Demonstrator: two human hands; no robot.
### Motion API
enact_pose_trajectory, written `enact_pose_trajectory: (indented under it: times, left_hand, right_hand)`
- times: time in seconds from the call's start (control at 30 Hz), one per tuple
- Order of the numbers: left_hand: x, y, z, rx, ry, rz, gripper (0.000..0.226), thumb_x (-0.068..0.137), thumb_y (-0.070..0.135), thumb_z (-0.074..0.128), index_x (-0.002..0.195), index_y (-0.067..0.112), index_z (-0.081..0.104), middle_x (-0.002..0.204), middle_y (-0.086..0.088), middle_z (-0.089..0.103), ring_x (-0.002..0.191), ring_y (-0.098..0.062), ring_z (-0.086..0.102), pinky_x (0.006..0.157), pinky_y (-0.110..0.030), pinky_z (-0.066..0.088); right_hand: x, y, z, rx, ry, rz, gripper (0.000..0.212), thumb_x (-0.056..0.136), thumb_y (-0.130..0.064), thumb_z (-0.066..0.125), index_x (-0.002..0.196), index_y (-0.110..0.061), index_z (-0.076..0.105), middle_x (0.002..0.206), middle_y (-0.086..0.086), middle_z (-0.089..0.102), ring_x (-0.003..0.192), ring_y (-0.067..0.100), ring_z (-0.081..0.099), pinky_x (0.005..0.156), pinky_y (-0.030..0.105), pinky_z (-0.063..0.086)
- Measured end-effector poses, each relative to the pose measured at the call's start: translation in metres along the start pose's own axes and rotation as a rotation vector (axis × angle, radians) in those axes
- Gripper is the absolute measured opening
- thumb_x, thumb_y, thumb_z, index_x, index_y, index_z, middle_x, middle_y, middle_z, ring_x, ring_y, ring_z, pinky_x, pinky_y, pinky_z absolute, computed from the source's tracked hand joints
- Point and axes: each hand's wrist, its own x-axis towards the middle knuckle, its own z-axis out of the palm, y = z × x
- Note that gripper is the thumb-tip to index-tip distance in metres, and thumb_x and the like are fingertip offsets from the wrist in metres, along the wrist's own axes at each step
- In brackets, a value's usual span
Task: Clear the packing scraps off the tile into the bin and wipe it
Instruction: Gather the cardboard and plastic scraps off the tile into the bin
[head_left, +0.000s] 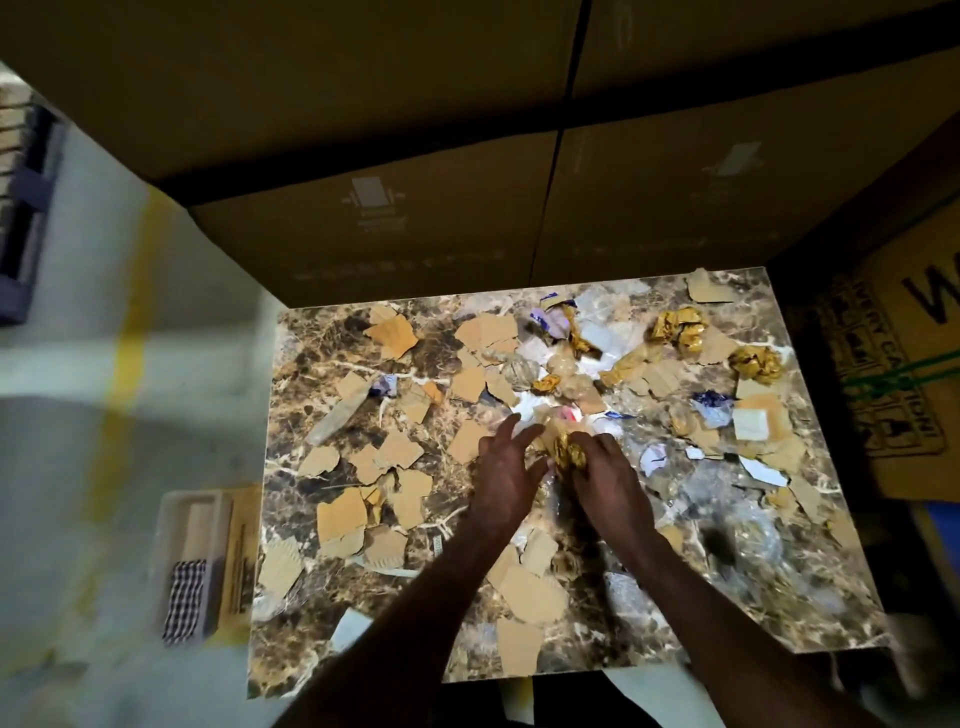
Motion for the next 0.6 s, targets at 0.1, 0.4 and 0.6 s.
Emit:
enact_pose_trajectory:
  times: [0.1,0.4,0.6]
  left_hand:
    - [0.003,-0.002,0.004,-0.054,-0.014,-0.021,0.055,0.099,0.032,0.075,0.151,0.034,0.059,0.170,-0.003,0.036,0.147,-0.035,0.041,0.119,-0.049,0.042]
    - [0.005,-0.024,-0.034,-0.210,0.063,0.084,0.049,0.103,0.047,0.067,0.150,0.036,0.057,0.166,0.003,0.043,0.146,-0.020,0.044,0.121,-0.038,0.039]
    - [0.010,-0.094,-0.109,-0.375,0.343,-0.125,0.026,0.106,0.018,0.065,0.131,0.020,0.073,0.128,0.002,0.072,0.101,-0.005,0.070,0.085,-0.009,0.053]
  right_hand:
    - [0.003,-0.003,0.005,-0.010,-0.016,0.035,0.045,0.105,-0.013,0.059,0.149,-0.024,0.054,0.133,0.009,0.060,0.114,0.030,0.065,0.090,0.038,0.055]
    - [0.003,-0.025,-0.015,-0.177,0.034,0.055,0.066,0.091,-0.027,0.078,0.150,-0.030,0.049,0.128,0.007,0.066,0.114,0.034,0.063,0.082,0.042,0.056]
    - [0.016,-0.088,-0.029,-0.215,0.068,-0.009,0.056,0.092,-0.031,0.073,0.145,-0.026,0.056,0.139,0.008,0.062,0.123,0.036,0.060,0.091,0.044,0.056]
